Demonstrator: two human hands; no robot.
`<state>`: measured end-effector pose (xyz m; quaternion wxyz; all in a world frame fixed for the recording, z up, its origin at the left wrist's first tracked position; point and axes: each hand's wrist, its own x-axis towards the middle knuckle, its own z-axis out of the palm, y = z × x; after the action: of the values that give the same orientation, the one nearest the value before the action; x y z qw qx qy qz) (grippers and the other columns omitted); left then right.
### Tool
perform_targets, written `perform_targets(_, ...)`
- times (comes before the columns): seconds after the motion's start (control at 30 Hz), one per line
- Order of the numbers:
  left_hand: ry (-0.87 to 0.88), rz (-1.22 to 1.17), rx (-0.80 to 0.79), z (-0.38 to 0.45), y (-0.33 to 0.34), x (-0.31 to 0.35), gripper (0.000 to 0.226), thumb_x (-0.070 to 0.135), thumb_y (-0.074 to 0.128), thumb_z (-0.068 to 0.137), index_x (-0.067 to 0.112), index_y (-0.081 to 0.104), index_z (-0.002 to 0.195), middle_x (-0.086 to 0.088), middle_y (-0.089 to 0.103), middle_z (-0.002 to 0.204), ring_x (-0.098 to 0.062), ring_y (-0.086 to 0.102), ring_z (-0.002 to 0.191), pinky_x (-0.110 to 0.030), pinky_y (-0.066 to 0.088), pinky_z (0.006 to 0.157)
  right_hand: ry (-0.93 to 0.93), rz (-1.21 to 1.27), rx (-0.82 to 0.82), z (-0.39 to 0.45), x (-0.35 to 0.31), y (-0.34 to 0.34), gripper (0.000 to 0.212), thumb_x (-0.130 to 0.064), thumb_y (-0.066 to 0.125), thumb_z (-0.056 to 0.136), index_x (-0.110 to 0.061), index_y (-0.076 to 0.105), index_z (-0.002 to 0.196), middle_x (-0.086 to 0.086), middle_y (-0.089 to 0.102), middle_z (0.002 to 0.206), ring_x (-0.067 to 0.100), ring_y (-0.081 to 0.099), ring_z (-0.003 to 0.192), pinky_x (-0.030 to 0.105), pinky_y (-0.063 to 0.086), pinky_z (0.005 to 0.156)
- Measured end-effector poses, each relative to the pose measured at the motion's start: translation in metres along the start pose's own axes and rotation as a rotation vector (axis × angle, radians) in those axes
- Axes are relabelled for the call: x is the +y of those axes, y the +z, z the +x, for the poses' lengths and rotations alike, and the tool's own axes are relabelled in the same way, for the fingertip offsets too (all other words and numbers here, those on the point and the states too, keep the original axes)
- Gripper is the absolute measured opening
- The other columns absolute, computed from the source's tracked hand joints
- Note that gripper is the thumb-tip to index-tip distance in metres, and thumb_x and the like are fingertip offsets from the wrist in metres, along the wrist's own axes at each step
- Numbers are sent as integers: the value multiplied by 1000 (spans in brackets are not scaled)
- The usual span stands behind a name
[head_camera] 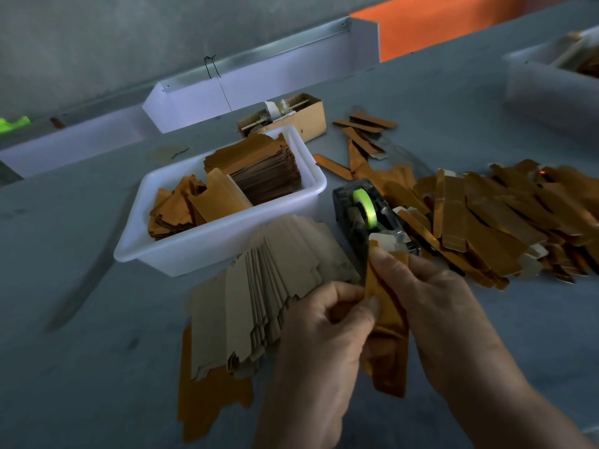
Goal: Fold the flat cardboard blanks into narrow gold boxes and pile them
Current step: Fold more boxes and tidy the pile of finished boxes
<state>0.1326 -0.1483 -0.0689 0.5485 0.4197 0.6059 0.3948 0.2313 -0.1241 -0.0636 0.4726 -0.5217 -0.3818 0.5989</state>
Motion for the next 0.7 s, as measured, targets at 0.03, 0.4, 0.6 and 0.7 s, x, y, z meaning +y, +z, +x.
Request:
perform_targets(0.03,84,-94,45,-8,-5,8,12,16,66,86,13,71,76,-6,71,68,-15,66,59,-22,54,55,-28,-64,-3,1,-3,-4,43,-51,54,75,-10,65,72,4,62,60,14,61,57,25,50,55)
perform_targets(0.4,170,-128,350,8,-16,14,19,16,67,84,16,64,65,5,57,51,-1,47,40,-13,37,38,-237,-473,137,40,-14,-48,10,-25,61,88,-24,70,84,1,64,70,5,56,58,22,35,52)
perform_targets(0.6,169,-89,288,15,-12,21,15,20,67,84,17,65,70,7,60,57,-1,55,51,-17,48,51,-202,-551,66,52,-14,-46,13,-33,61,87,-23,70,86,2,64,74,13,58,68,23,37,55)
perform_targets(0.7,125,-67,247,19,-4,25,9,25,68,85,19,68,78,-4,70,81,-21,68,82,-45,56,80,-172,-578,59,55,-11,-43,12,-34,64,85,-23,71,85,1,66,76,14,60,73,25,39,56)
